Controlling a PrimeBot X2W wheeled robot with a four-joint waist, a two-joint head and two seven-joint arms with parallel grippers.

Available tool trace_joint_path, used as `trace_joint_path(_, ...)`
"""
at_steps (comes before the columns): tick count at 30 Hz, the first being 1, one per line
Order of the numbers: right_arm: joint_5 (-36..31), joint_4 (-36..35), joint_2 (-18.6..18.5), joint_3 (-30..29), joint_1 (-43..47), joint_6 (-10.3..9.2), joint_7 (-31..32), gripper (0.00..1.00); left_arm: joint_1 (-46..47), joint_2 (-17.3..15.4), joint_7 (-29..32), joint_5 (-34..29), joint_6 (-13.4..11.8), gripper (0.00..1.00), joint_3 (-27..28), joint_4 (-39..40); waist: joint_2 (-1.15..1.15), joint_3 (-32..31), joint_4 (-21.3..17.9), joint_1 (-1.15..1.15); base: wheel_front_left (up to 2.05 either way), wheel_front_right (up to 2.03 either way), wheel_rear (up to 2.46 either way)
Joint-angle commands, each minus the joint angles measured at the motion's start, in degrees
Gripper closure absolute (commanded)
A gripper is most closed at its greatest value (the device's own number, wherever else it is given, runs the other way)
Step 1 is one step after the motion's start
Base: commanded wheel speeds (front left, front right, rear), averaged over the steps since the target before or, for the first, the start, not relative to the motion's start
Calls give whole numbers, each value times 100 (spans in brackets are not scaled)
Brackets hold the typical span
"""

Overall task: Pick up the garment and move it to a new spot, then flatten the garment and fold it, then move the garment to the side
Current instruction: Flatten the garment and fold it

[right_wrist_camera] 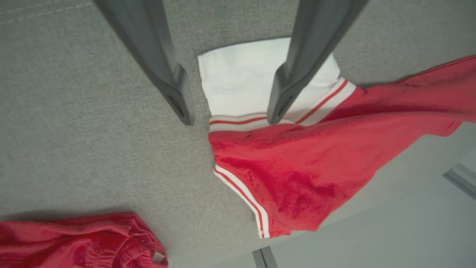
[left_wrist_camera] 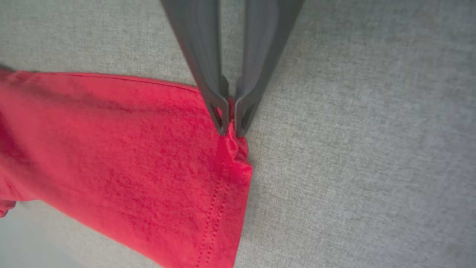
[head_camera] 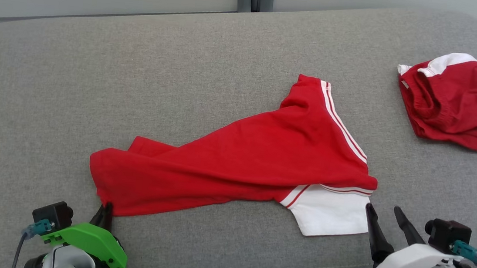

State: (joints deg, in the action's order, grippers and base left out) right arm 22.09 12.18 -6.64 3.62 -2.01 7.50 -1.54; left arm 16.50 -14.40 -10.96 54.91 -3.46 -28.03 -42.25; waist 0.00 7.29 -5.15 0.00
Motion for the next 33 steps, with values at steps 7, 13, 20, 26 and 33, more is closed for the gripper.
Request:
trace_joint_path(7, 238, 674, -24, -97, 160, -3, -52, 0, -111, -60, -269, -24, 66, 100, 132, 327, 0, 93, 185, 0, 0, 0, 0)
trace_joint_path(13, 427, 1277, 33, -103, -92, -3, -230, 0, -304, -143, -330, -165, -91, 100, 135, 853, 0, 134, 369, 0, 0, 0, 0)
trace_joint_path(20, 698, 1967, 123, 166, -502, -1, -349, 0, -441, -181, -236, -263, -272, 100, 30, 1314, 0, 137, 512, 0, 0, 0, 0)
trace_joint_path(26, 814, 2448, 164, 385, -780, 8, -443, 100, -538, -151, -206, -144, -308, 100, 72, 1593, 0, 98, 550, 0, 0, 0, 0)
trace_joint_path(33, 1389, 2311, 103, 445, -959, -1, -525, 100, -602, -139, -148, 141, -203, 100, 252, 1879, 0, -41, 514, 0, 0, 0, 0)
